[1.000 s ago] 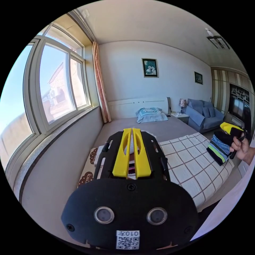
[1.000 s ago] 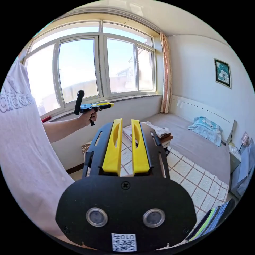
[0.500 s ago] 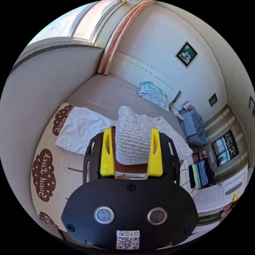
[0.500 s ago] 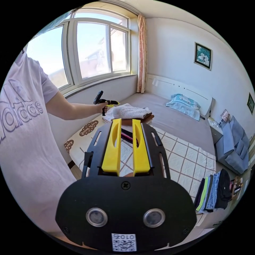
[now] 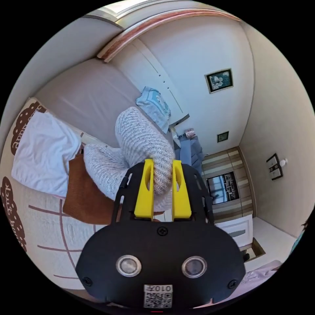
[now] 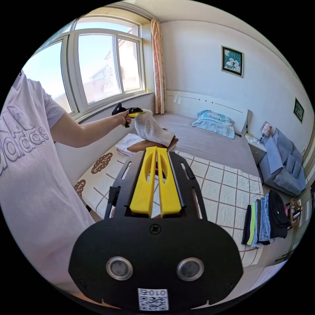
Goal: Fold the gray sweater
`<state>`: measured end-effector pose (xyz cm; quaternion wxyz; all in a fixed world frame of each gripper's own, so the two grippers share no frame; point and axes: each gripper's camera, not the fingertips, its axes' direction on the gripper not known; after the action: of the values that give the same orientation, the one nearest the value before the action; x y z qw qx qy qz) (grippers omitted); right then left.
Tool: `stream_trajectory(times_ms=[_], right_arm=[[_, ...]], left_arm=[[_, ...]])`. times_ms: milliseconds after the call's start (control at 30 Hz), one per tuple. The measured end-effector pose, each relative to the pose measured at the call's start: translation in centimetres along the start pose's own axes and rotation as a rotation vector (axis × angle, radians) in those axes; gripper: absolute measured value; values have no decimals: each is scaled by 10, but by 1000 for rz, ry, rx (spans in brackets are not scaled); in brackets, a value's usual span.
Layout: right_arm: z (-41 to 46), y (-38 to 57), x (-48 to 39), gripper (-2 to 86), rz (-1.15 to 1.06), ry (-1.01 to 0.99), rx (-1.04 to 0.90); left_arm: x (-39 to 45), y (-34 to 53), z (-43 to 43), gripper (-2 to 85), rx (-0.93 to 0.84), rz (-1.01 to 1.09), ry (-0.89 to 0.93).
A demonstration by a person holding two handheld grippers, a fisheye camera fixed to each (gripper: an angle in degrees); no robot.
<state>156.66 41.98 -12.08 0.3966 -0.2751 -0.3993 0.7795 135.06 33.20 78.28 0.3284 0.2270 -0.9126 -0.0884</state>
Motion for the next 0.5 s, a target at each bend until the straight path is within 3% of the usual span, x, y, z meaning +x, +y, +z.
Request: stream_trajectory(times_ms=[233, 400, 500], right_arm=[[-27, 9, 47, 66, 106, 51, 94], [-66, 17, 92, 123, 70, 19, 181], [-89, 19, 128, 146, 17, -44, 215]], left_arm=[[224, 49, -28, 59, 93, 543, 299], [302, 118, -44, 60, 27, 670, 555], [316, 161, -31, 62, -48, 591, 629]])
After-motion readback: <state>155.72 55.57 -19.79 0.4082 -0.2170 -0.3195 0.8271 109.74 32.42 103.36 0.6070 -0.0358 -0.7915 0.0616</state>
